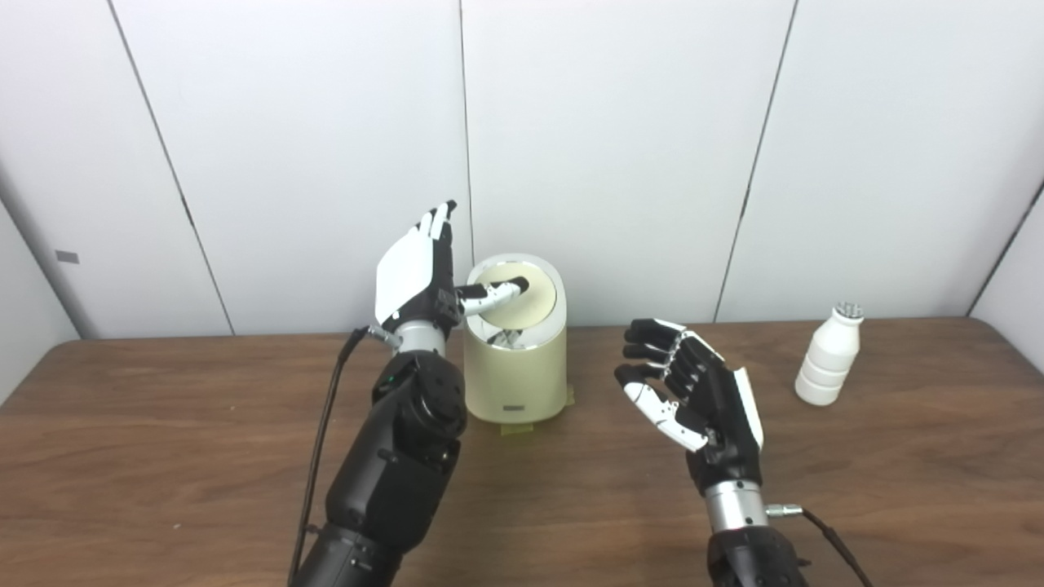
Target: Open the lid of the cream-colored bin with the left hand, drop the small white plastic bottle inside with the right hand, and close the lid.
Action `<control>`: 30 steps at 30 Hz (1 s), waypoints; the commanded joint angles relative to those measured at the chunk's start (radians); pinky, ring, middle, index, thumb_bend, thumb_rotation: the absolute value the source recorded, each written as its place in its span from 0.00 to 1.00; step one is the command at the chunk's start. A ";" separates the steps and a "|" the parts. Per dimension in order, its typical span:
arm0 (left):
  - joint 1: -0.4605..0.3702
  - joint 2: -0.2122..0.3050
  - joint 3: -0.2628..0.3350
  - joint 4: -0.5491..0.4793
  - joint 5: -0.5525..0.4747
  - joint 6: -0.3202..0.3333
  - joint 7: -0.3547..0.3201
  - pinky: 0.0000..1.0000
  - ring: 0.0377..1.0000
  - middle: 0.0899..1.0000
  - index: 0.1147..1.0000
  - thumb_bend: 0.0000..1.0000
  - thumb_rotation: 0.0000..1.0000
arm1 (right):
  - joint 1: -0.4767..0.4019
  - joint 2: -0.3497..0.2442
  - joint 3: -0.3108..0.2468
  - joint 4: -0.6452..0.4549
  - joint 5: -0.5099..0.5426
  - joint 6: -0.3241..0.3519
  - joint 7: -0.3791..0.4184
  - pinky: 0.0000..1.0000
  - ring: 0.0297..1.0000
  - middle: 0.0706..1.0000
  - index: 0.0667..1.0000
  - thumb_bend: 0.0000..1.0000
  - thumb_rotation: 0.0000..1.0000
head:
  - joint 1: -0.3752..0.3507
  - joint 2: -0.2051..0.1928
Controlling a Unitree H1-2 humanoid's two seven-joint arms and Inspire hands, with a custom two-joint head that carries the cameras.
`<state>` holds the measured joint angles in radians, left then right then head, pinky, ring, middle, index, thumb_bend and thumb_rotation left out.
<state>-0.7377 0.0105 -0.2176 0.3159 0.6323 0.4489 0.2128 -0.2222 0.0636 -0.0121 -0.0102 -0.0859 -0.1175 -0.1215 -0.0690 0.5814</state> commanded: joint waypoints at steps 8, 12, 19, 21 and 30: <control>-0.075 0.050 -0.113 -0.012 0.141 -0.017 0.041 1.00 1.00 1.00 1.00 0.93 0.14 | -0.040 0.006 -0.001 -0.025 0.003 -0.027 -0.005 0.56 0.64 0.65 0.62 0.29 0.19 | -0.004 0.001; -0.080 0.083 -0.181 -0.024 0.247 0.010 0.023 1.00 1.00 1.00 1.00 0.97 0.17 | -0.039 0.006 -0.001 -0.027 0.000 -0.029 -0.006 0.56 0.64 0.65 0.62 0.29 0.20 | -0.004 0.002; -0.089 0.121 -0.252 -0.009 0.390 0.014 0.015 1.00 1.00 1.00 1.00 1.00 0.24 | -0.037 0.010 0.000 -0.035 0.004 -0.012 -0.004 0.56 0.64 0.65 0.62 0.29 0.19 | -0.003 0.001; -0.089 0.124 -0.260 -0.001 0.424 0.018 0.008 1.00 1.00 1.00 1.00 1.00 0.22 | -0.037 0.010 0.001 -0.033 0.003 -0.018 -0.004 0.56 0.64 0.64 0.62 0.29 0.18 | -0.003 0.001; -0.087 0.130 -0.261 0.024 0.514 0.018 -0.026 1.00 1.00 1.00 1.00 1.00 0.15 | -0.039 0.010 0.000 -0.029 0.006 -0.026 -0.003 0.56 0.64 0.64 0.62 0.29 0.17 | -0.005 0.000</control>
<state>-0.7729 0.1301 -0.4838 0.3405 1.1198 0.4578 0.1859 -0.2223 0.0676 -0.0119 -0.0083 -0.0848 -0.1177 -0.1219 -0.0736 0.5814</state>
